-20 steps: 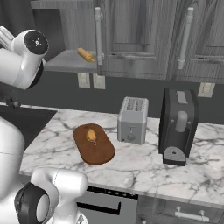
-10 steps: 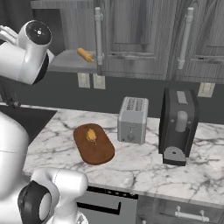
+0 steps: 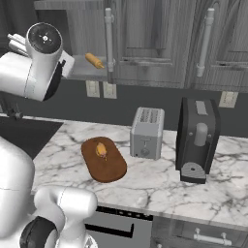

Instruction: Open the cabinet, retrieve the rolling pin, and place it next to the meat on the cutting board to prepare for tenderizing.

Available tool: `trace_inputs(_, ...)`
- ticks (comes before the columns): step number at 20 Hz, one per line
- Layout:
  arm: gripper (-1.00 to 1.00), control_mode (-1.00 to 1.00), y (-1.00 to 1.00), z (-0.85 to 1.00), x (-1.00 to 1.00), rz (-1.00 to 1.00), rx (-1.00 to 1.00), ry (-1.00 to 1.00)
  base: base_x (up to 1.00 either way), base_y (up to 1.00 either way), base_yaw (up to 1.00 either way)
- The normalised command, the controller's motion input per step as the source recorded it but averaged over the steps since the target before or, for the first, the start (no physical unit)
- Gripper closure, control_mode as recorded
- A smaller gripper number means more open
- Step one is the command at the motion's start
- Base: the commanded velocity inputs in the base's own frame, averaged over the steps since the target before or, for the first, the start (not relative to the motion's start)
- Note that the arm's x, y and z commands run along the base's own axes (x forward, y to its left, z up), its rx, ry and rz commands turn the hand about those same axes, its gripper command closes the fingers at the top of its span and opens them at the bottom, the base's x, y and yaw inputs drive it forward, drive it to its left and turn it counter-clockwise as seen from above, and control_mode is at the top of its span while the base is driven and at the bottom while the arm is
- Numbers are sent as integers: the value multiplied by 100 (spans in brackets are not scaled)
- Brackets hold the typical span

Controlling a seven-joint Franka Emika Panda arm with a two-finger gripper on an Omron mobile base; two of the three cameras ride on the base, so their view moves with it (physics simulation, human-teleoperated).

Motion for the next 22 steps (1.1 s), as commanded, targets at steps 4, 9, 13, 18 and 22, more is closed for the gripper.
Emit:
trace_inputs(4,-100,-100,-73,0,-31,-10,-12,-21,0,0,0)
trace_inputs(9,-100,-100,-70,0,-20,-10,-14,-20,0,0,0)
trace_inputs(13,-100,-100,-64,0,-3,-11,-16,-17,0,0,0)
trace_inputs(18,-100,-100,-57,0,0,-12,-17,-13,0,0,0)
trace_inputs(22,-100,-100,-50,0,0,-13,-14,-7,0,0,0)
